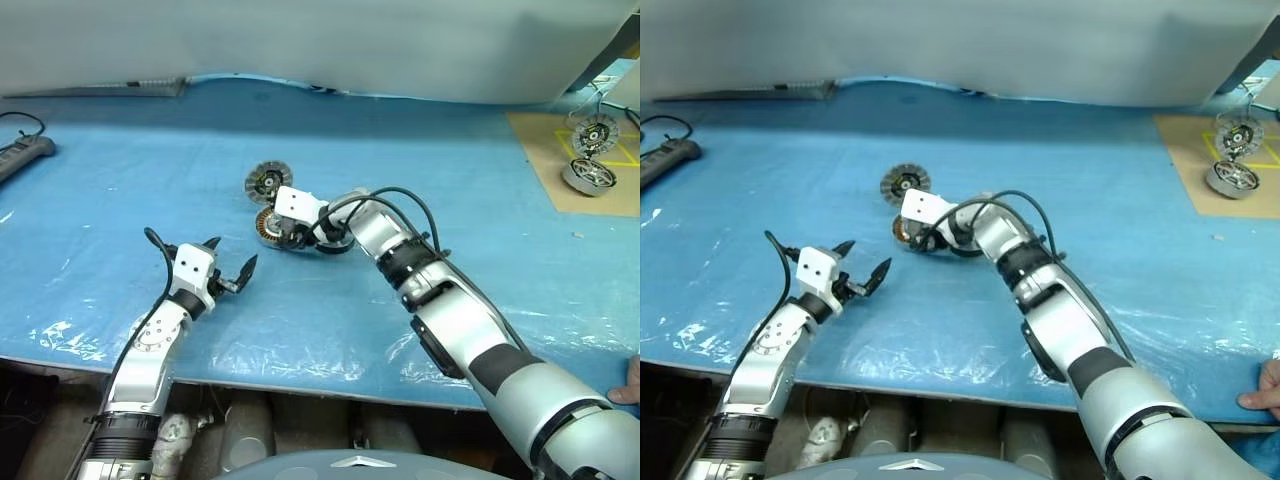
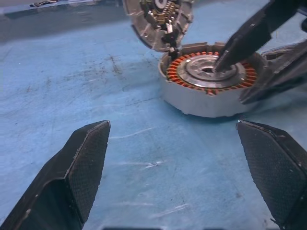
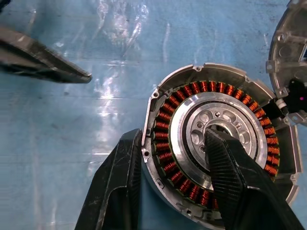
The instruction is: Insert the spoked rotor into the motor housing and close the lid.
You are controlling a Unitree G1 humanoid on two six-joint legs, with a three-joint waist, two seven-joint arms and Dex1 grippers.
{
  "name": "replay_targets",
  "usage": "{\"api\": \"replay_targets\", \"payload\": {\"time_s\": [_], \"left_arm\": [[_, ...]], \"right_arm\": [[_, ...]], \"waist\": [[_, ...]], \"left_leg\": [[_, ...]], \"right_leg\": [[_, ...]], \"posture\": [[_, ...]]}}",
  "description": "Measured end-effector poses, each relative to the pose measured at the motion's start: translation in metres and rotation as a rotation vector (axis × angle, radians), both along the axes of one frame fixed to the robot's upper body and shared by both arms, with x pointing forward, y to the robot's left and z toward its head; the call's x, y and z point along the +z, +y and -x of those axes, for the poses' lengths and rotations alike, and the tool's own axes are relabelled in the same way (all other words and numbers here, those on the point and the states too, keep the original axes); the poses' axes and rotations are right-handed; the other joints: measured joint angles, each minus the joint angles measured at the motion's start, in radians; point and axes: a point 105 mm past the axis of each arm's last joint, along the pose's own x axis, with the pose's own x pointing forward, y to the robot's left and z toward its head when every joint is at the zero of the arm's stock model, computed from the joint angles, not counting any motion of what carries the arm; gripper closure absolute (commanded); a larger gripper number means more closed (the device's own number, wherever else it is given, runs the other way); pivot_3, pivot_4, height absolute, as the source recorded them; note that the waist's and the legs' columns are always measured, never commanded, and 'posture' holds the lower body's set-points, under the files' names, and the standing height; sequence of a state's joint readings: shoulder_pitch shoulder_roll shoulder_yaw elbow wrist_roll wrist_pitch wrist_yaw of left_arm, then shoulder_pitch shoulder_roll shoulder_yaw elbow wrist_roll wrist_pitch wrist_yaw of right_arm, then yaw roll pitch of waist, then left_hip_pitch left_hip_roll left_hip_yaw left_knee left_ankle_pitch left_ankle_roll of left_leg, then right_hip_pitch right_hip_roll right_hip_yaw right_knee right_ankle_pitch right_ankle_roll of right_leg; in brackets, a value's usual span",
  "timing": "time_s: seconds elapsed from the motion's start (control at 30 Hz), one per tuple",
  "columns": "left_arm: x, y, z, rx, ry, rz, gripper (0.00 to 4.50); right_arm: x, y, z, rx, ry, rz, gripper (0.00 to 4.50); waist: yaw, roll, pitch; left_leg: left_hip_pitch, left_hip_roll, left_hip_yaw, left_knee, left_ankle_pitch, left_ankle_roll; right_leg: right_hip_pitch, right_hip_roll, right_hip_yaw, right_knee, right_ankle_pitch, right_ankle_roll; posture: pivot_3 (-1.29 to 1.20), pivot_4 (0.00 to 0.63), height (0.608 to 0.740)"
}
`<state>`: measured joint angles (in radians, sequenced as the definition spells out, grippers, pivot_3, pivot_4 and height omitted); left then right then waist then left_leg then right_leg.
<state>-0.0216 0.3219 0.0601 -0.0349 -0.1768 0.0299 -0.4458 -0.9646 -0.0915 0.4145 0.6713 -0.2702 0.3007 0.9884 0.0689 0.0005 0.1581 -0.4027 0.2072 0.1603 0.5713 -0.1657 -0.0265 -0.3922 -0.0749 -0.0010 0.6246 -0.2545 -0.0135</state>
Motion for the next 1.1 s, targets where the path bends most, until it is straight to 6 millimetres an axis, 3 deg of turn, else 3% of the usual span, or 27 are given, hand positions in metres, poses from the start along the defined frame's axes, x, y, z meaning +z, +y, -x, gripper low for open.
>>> {"api": "replay_targets", "payload": {"time_s": [0.2,0.37,0.53,0.77,0.97,1.1], "left_arm": [[0.000,0.003,0.004,0.001,0.011,0.011,0.00],[0.002,0.001,0.010,-0.045,0.011,0.017,0.00],[-0.001,-0.015,0.028,-0.182,0.052,0.039,0.00],[-0.003,-0.012,0.046,-0.270,0.097,0.007,0.00],[-0.014,-0.012,0.054,-0.301,0.136,-0.076,0.00],[-0.013,-0.023,0.055,-0.329,0.108,-0.068,0.00]], "right_arm": [[-0.005,-0.005,0.032,-0.047,0.051,-0.020,2.85],[-0.003,-0.009,0.043,-0.119,0.086,-0.039,2.85],[0.000,-0.011,0.051,-0.157,0.103,-0.055,2.85],[0.002,-0.017,0.058,-0.195,0.129,-0.072,2.85],[0.000,-0.019,0.063,-0.215,0.170,-0.086,0.86],[0.003,-0.020,0.070,-0.229,0.233,-0.110,0.86]], "waist": [[-0.001,0.000,0.000],[0.000,0.000,0.000],[0.001,0.000,0.000],[0.000,0.000,0.000],[0.001,0.000,0.000],[0.001,0.000,0.000]], "left_leg": [[0.008,0.000,0.000,-0.004,0.000,0.000],[0.010,-0.001,0.003,-0.007,0.000,-0.001],[0.009,-0.001,0.004,-0.009,0.000,-0.001],[0.009,-0.001,0.006,-0.011,0.000,-0.002],[0.010,-0.001,0.006,-0.011,0.000,-0.002],[0.010,-0.001,0.006,-0.011,0.000,-0.002]], "right_leg": [[0.004,0.000,0.003,-0.001,0.000,0.001],[0.004,0.000,0.006,-0.003,-0.001,0.001],[0.003,0.000,0.006,-0.006,-0.001,0.002],[0.002,0.000,0.007,-0.006,-0.001,0.002],[0.002,0.000,0.008,-0.007,-0.002,0.003],[0.001,0.000,0.008,-0.006,-0.001,0.003]], "posture": [[0.00,0.150,0.740],[0.00,0.150,0.740],[0.00,0.150,0.740],[0.00,0.150,0.740],[0.00,0.150,0.740],[0.00,0.150,0.740]]}}
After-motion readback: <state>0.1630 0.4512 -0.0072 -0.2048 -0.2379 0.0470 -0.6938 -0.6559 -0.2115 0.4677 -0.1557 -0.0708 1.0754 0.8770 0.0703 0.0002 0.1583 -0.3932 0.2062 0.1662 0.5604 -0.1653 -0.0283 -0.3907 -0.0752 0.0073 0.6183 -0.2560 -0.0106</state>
